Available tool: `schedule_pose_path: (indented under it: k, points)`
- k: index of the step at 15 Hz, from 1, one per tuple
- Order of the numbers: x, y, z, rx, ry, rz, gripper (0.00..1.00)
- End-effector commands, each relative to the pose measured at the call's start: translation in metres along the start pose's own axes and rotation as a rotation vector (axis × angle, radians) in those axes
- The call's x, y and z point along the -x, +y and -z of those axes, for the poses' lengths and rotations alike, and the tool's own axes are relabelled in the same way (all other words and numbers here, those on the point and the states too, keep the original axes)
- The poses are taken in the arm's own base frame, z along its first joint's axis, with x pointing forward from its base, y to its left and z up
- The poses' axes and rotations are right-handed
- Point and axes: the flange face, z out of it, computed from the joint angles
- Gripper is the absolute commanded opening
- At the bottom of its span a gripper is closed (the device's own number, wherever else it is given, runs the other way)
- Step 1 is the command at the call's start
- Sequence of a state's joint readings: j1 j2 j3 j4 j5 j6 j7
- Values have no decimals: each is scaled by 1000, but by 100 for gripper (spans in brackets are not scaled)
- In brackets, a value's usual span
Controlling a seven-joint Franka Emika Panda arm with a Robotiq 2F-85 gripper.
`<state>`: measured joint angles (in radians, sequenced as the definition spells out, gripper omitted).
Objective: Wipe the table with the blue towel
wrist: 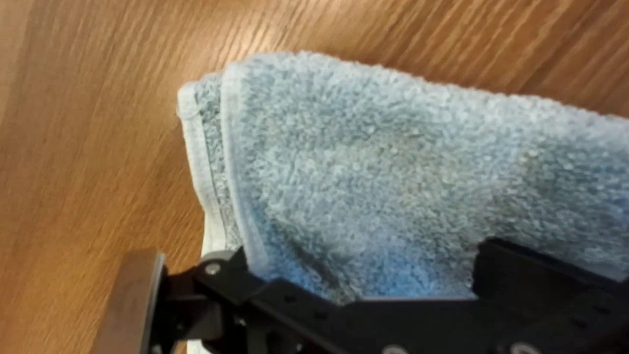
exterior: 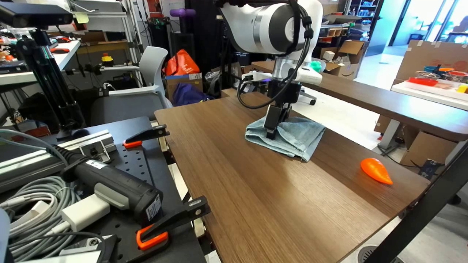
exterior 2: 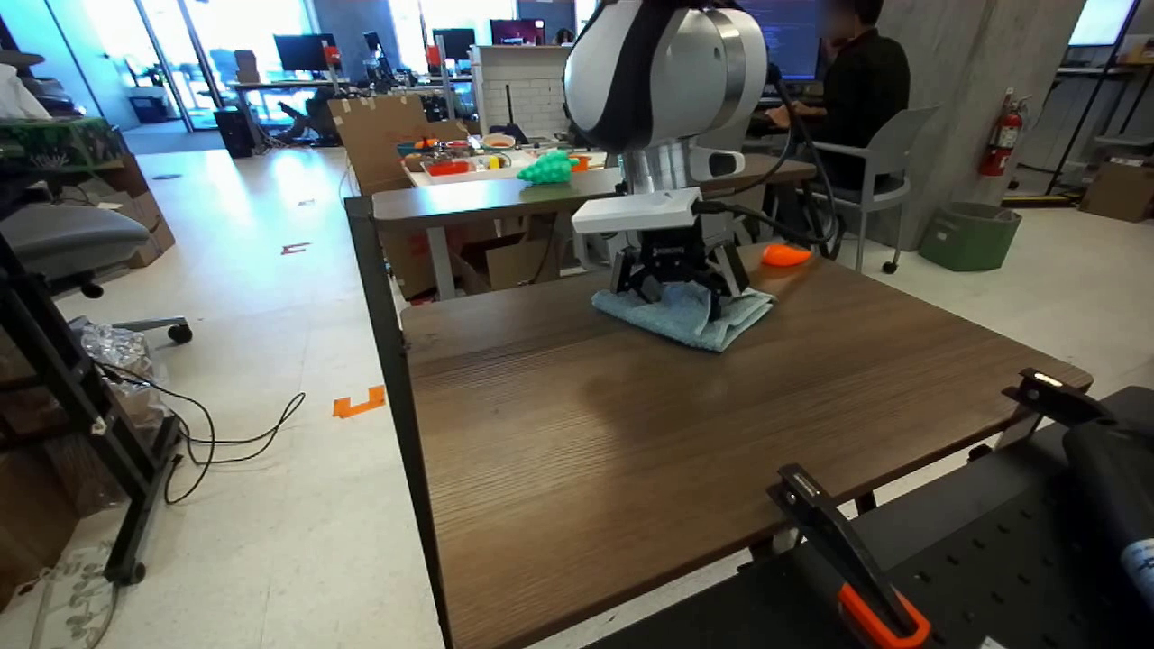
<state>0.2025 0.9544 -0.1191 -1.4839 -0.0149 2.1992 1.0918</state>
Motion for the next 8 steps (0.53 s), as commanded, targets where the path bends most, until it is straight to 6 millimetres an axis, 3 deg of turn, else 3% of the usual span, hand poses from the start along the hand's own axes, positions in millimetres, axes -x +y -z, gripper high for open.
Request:
schedule_pose_path:
  k: [1, 8]
  points:
    - [-12, 25, -47, 142, 48, -3, 100]
    - [-20, 96, -58, 224, 120, 144, 100]
